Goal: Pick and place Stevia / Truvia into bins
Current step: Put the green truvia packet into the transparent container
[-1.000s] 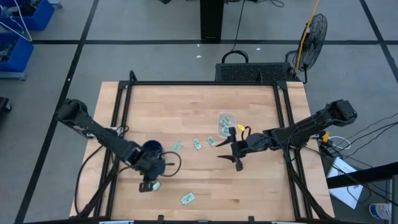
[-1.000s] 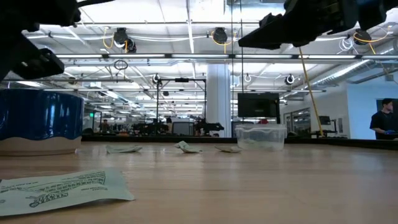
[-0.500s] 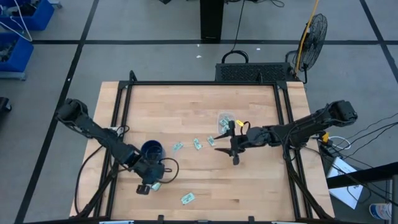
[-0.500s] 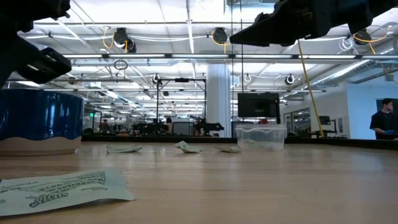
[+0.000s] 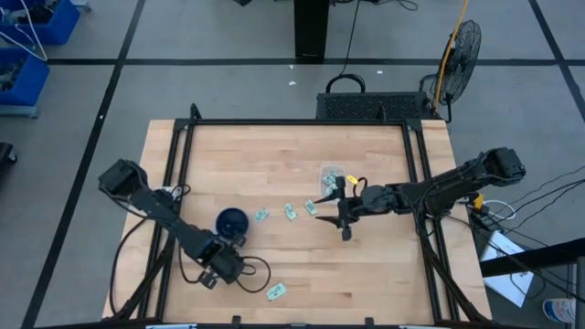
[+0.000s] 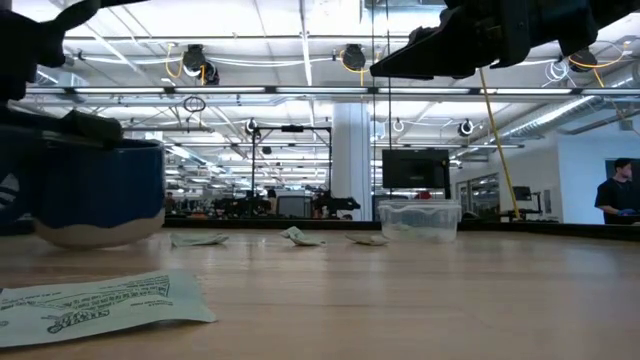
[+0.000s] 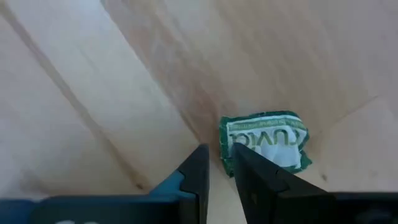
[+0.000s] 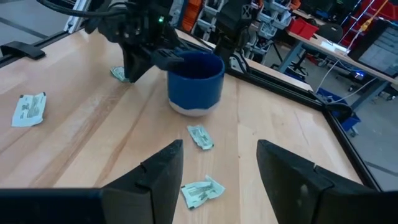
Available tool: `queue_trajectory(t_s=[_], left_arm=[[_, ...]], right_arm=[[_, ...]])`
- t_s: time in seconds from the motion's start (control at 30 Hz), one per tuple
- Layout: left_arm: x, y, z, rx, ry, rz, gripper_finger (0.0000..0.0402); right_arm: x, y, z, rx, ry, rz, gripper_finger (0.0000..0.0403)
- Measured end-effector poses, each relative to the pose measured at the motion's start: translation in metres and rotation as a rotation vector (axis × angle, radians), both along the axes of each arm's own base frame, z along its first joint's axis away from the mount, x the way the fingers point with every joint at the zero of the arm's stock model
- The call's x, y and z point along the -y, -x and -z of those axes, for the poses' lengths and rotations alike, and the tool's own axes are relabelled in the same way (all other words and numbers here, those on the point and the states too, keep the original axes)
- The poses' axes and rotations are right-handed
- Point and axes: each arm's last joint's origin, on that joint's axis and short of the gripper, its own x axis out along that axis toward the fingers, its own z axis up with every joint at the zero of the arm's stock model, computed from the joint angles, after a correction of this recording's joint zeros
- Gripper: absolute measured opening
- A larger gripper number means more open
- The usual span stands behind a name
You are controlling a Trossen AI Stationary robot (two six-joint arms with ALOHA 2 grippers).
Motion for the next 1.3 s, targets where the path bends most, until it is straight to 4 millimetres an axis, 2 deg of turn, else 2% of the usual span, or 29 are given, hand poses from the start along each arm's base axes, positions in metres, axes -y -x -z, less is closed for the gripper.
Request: queue_trajectory(t_s=[0.2,1.07,1.3], left_arm=[[-0.011,0.008,-0.004,-0.056,-0.085,-0.016,0.0076],[-0.010,0.008,-0.004,-0.078,-0.049,-0.064,0.0076],[-0.008,0.007,0.007,-0.125,-0.063,-0.072,0.0076]], right_arm=[[0.000,0.000,0.000,0.000,0.000,0.000,0.0197],[0.000,0.000,0.001,-0.015,0.002,-0.001,0.0197],[0.000,0.000,0.001,-0.015,0.002,-0.001,0.0197]])
